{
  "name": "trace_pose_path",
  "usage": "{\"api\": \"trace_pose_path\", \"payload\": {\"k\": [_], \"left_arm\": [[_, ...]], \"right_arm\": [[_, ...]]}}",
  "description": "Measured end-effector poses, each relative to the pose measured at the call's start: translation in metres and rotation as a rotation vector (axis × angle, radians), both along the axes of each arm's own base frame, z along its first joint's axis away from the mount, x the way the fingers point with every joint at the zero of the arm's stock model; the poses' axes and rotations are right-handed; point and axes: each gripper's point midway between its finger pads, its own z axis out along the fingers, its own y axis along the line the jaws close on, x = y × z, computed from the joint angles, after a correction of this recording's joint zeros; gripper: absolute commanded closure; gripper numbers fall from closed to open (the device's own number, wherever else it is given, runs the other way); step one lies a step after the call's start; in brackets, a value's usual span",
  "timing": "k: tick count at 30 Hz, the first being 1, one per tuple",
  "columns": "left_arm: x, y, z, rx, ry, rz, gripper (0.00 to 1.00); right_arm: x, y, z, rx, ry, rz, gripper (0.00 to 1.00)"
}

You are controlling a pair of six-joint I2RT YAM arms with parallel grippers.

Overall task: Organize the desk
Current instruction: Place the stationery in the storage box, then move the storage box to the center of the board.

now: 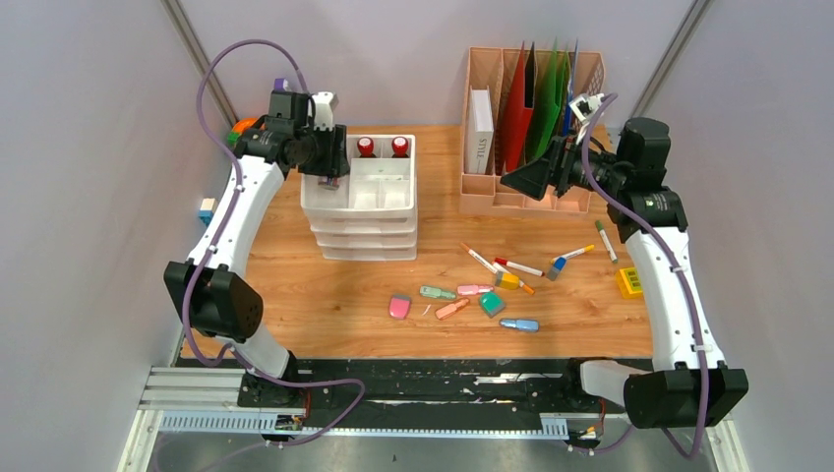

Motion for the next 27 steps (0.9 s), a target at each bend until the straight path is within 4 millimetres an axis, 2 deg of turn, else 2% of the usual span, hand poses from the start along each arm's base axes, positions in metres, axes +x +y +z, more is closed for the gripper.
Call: {"api": "trace_pose_path", "payload": {"k": [4,16,19,23,27], "left_arm": [[-0.002,0.002,-0.002,0.008,0.013,0.005,0.25],[-0.005,0.007,0.013,0.025,-0.018,0.021,0.15],[-0.012,0.007,0.025,0.023,-0.048,0.004,0.11],[-0.027,0.006,0.053,0.013,-0.14,-0.046,0.01],[-0.061,0.005,0.078,0.005,-0.259,-0.131,0.0]], "right_arm": [[-0.001,-0.002,0.002,0.001,-0.005,-0.005,0.18],[-0.004,-0.002,0.004,0.006,-0.009,0.001,0.18],[-0.004,-0.002,0.001,0.003,-0.012,0.003,0.18],[-0.004,-0.002,-0.01,-0.012,-0.014,0.016,0.18],[-0.007,0.003,-0.03,-0.038,-0.006,0.051,0.19]]}}
